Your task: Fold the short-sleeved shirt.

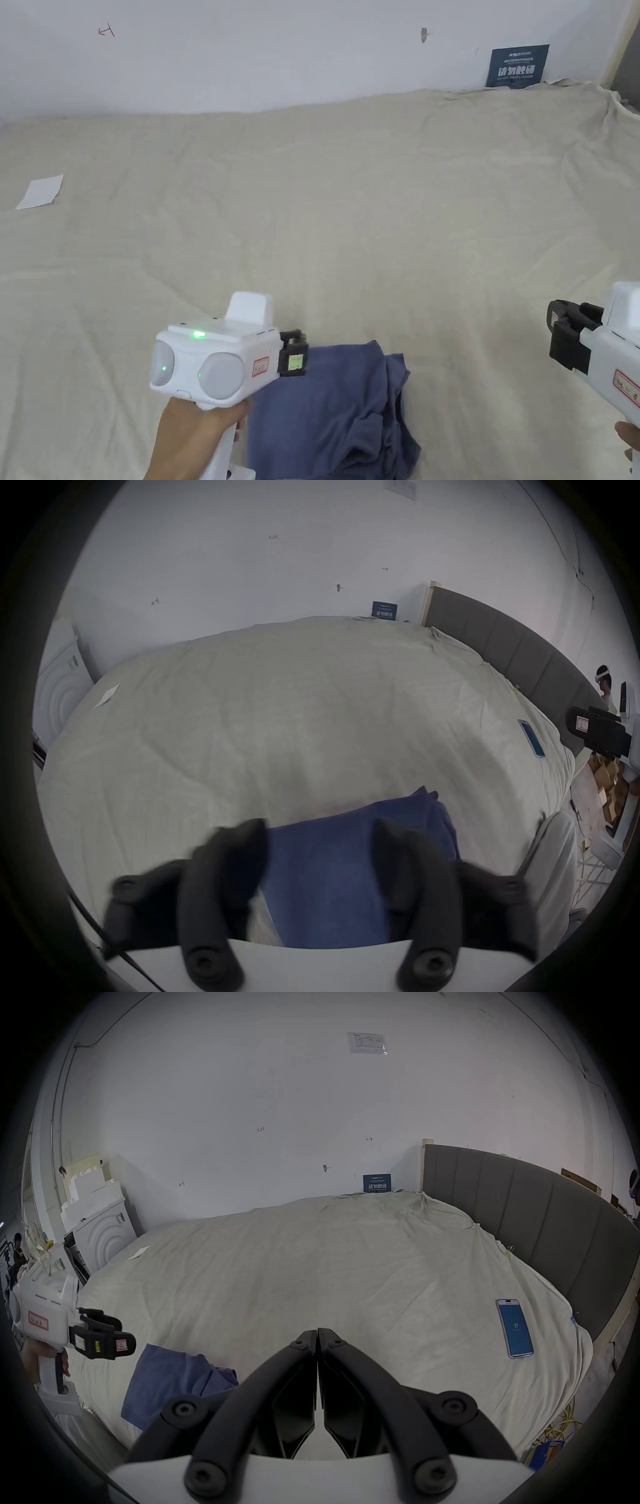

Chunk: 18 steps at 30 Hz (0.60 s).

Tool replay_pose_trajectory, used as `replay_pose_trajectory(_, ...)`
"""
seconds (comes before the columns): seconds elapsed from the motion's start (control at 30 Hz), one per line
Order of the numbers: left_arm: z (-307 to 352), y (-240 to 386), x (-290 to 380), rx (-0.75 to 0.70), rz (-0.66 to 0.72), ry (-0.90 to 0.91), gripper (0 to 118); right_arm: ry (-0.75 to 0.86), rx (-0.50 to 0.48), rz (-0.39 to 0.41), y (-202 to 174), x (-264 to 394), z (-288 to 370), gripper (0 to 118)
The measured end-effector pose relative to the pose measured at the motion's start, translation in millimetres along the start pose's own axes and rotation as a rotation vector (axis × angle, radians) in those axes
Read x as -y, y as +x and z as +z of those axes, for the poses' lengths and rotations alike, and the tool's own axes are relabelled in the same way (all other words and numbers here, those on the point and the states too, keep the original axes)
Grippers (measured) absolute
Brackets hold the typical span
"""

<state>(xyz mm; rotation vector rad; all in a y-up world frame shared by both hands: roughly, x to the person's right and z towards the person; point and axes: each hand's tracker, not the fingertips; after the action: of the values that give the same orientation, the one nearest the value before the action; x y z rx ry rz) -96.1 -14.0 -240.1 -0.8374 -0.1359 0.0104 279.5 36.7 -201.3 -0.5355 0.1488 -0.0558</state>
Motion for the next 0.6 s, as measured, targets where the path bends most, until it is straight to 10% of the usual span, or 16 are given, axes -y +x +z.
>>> replay_pose_trajectory(0.1, -6.4, -8.0, 13.9, 0.006, 0.029, -0.007, 3, -0.002, -0.003, 0.003, -1.3, 0.6, 0.1, 1)
replay_pose_trajectory(0.6, -44.2, 46.7, 68.5, 0.153, -0.013, -0.071, 0, -0.015, 0.008, -0.006, 4.3, 6.3, 3.3, 1)
